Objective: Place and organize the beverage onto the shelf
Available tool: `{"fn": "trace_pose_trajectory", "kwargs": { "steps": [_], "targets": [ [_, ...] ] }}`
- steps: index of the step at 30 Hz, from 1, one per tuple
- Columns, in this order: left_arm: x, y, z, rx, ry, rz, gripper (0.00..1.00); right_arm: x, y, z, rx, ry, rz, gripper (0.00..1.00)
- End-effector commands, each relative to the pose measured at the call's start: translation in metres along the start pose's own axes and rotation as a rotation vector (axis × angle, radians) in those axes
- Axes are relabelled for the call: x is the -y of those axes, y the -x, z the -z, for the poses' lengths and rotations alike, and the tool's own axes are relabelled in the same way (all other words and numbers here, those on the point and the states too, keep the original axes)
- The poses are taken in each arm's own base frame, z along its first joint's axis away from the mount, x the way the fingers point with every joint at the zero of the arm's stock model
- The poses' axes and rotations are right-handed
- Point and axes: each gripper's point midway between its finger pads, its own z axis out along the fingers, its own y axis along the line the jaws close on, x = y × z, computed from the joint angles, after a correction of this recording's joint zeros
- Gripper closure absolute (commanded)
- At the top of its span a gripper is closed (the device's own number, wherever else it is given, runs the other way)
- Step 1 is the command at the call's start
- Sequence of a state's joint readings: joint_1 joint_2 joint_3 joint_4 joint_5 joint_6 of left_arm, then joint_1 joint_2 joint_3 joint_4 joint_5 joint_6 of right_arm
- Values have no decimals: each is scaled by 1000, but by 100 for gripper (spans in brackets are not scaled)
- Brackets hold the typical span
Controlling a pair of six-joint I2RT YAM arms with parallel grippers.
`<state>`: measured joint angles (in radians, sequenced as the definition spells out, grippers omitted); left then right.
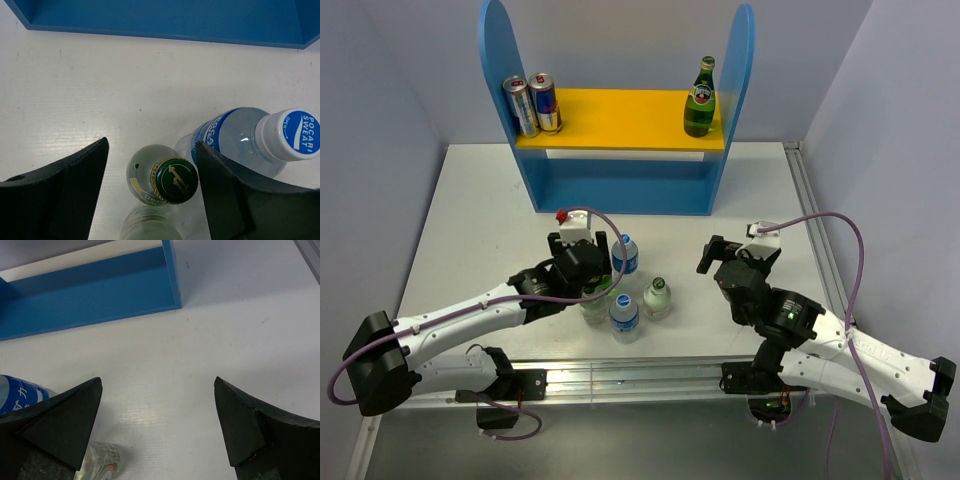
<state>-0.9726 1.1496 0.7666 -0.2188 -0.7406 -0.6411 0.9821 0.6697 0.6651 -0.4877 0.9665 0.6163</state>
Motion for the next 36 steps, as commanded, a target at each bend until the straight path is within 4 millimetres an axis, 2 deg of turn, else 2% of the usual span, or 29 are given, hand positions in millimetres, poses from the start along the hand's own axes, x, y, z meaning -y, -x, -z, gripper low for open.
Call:
{"fn": "trace_pose_trajectory", "kwargs": {
  "steps": [1,8,18,21,22,25,26,28,34,35,36],
  "targets": [
    [4,13,0,57,-1,51,25,4,2,-1,25,-24,-14,0],
    [3,15,-1,64,13,41,37,4,1,-1,25,-24,-15,0],
    [0,7,-2,50,35,24,53,5,1,-1,26,-25,-18,0],
    [-1,4,-4,43,47,17,66,5,0,-2,25,-26,-19,0],
    [-1,4,-4,43,47,15,77,5,-1,-1,24,-24,-18,0],
    [-2,3,-4,40,61,5,95,4,0,-1,24,-21,-20,0],
    [0,5,-4,42,62,9,100,5,0,-2,26,-24,-20,0],
    [-1,7,-3,40,71,-5,100,4,0,-2,25,-22,-22,0],
    [16,63,10,93,62,-25,100,4,1,0,28,-14,-29,0],
    [22,84,16,119,60,-16,100,4,2,0,29,-12,-34,0],
    [24,97,19,135,60,-33,100,5,1,0,29,-13,-31,0]
  ]
}}
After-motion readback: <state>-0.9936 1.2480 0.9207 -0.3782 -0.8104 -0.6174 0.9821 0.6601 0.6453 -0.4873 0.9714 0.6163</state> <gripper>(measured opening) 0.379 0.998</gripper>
